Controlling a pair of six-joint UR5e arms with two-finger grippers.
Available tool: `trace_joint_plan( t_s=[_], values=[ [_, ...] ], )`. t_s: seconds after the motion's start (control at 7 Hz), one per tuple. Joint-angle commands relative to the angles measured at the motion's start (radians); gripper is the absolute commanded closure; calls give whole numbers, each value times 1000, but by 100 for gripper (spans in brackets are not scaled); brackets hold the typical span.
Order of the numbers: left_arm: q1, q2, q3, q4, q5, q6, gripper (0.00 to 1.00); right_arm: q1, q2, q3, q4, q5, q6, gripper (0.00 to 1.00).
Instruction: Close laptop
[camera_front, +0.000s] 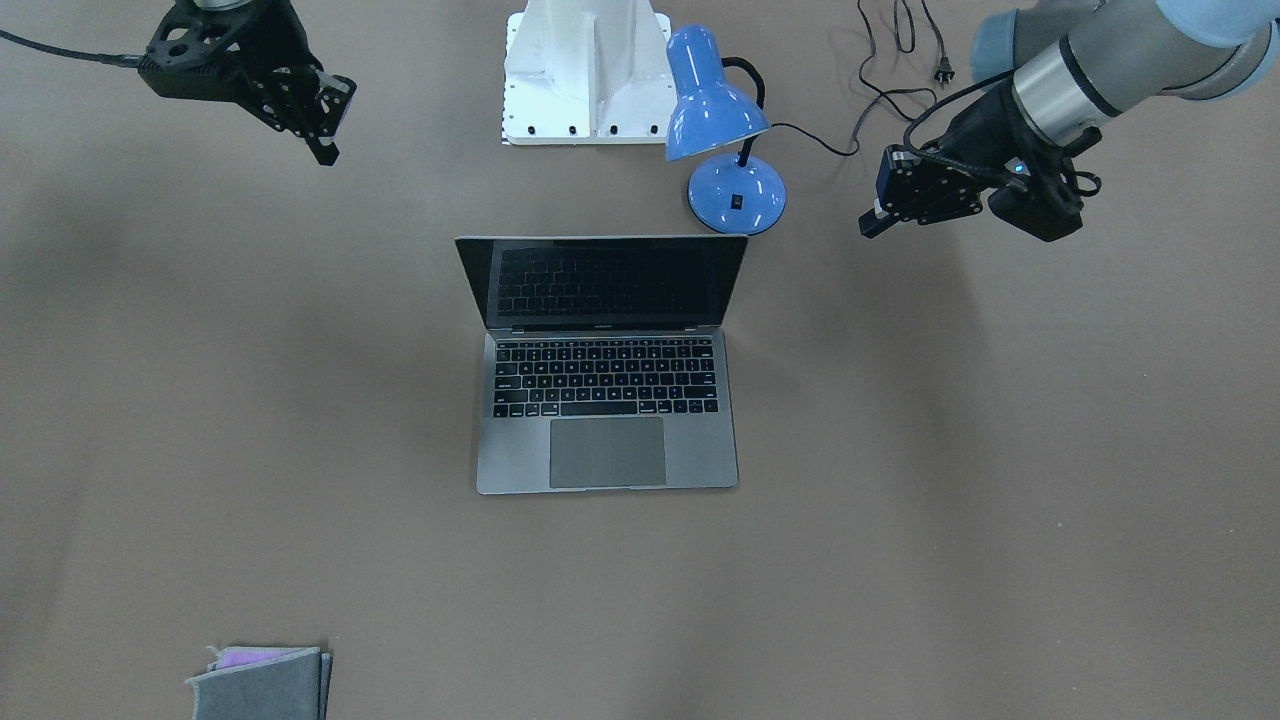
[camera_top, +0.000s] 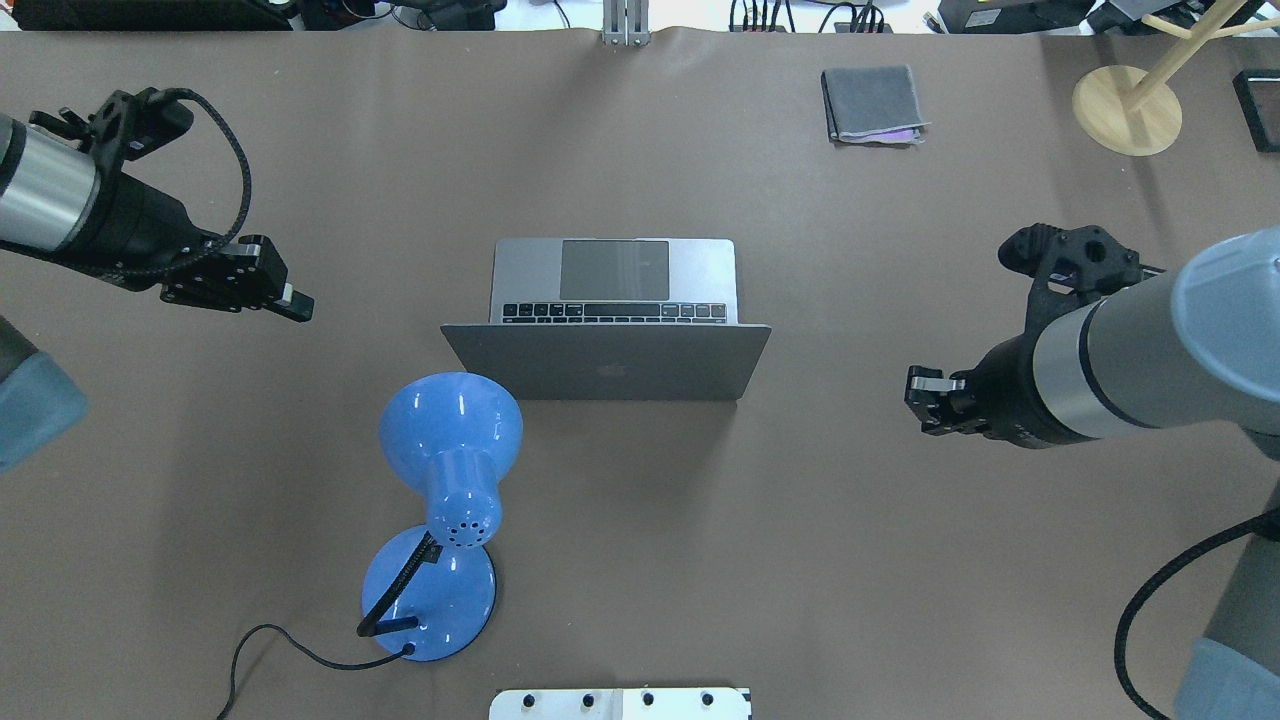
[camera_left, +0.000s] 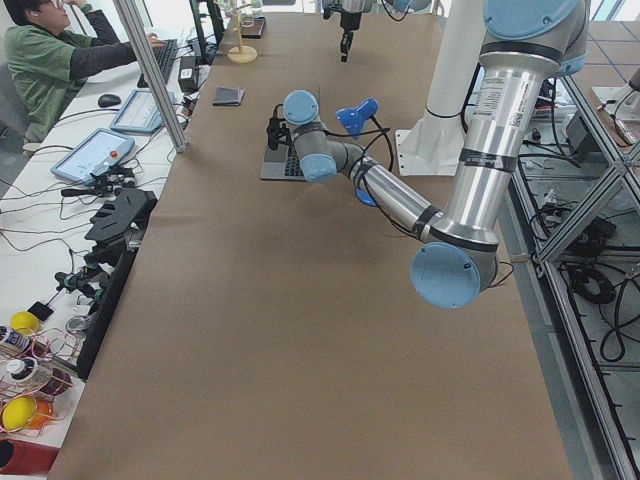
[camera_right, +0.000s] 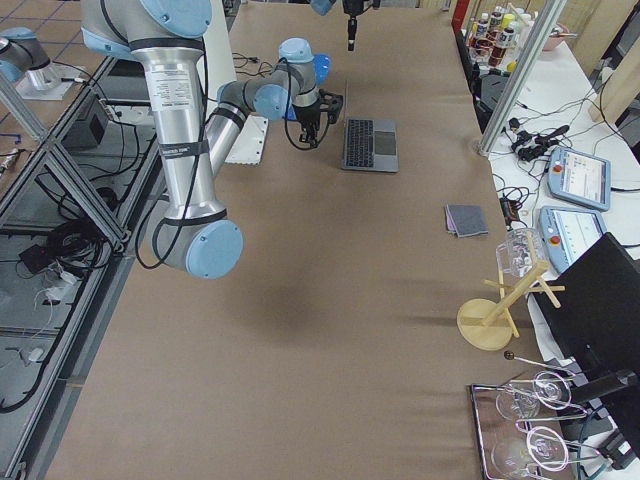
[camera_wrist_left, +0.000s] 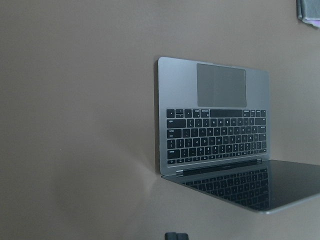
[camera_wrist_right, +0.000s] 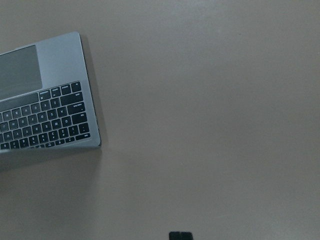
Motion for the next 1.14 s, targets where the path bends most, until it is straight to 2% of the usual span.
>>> trace_joint_plan(
  t_s=[0.0,0.14,0.43,0.71,1.0],
  values=[
    [75,-4,-15,65,71,-10,100,-90,61,6,-59,-47,76,100],
    [93,-24,-25,108,79,-10,100,-124,90,-3,-78,-69,81,100],
    [135,-56,-44,198,124,-10,100,-166,213,-47,-194,-112,89,100],
    [179,-73,-67,234,150,-11,100,-177,244,-80,-190,-127,91,100],
    [190,-153,-69,311,165,-25,100,-157,274,-116,-176,-141,80,100]
  ],
)
